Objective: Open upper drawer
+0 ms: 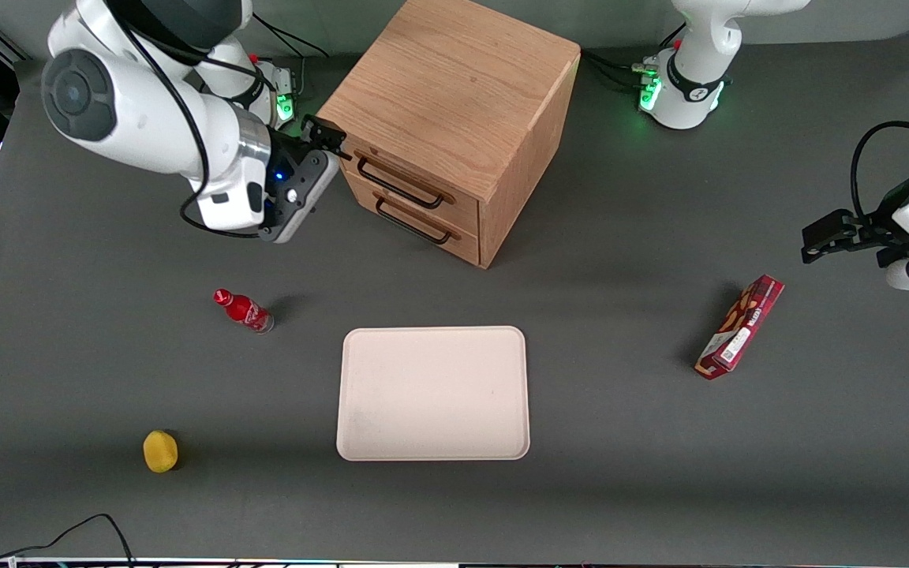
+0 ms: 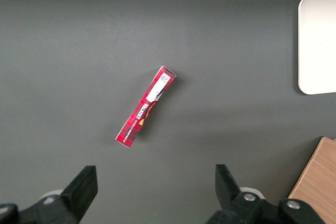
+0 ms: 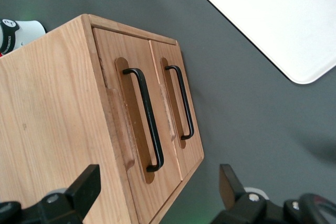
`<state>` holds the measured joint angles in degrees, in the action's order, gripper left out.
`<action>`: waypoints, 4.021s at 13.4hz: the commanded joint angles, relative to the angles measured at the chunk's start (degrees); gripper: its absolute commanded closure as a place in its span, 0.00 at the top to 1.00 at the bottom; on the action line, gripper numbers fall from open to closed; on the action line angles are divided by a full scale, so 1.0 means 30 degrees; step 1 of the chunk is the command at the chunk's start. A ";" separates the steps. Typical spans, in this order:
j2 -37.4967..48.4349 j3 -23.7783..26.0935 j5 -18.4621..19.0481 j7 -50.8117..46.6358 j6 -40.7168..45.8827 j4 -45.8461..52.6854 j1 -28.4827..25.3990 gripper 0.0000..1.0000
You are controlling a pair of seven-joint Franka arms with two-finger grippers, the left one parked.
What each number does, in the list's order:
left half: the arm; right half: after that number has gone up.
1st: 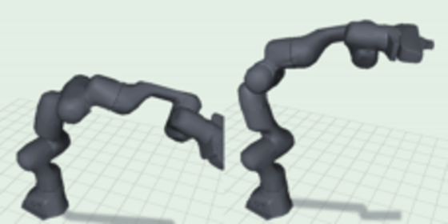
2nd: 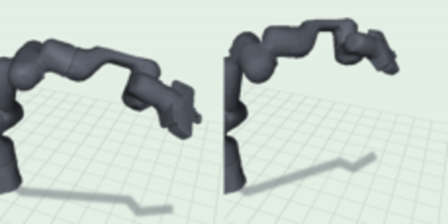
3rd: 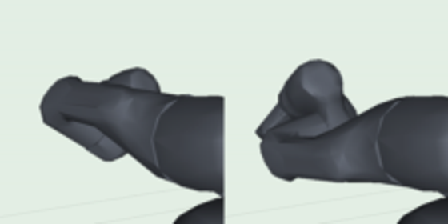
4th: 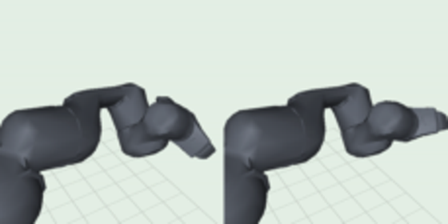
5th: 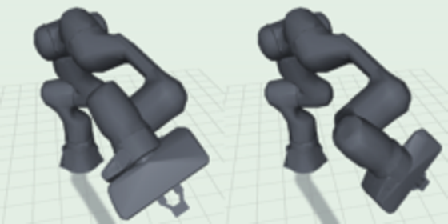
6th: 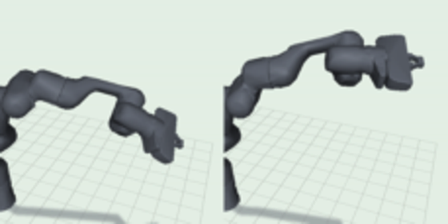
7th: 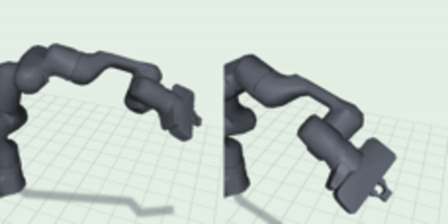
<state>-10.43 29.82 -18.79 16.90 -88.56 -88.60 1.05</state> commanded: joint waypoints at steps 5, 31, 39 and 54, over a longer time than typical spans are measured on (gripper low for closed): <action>-0.0126 0.1221 -0.0418 0.1337 -0.3464 -0.3653 -0.0088 1.00; -0.1323 0.2013 0.1219 0.2658 -0.8772 -0.6887 0.0146 1.00; -0.3346 0.0639 0.2219 0.3943 -0.8567 -0.4512 0.0205 1.00; -0.8034 -0.2469 0.4152 0.7695 -0.4263 0.3163 0.0147 1.00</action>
<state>-32.30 23.40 -7.62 38.12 -104.15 -83.41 2.15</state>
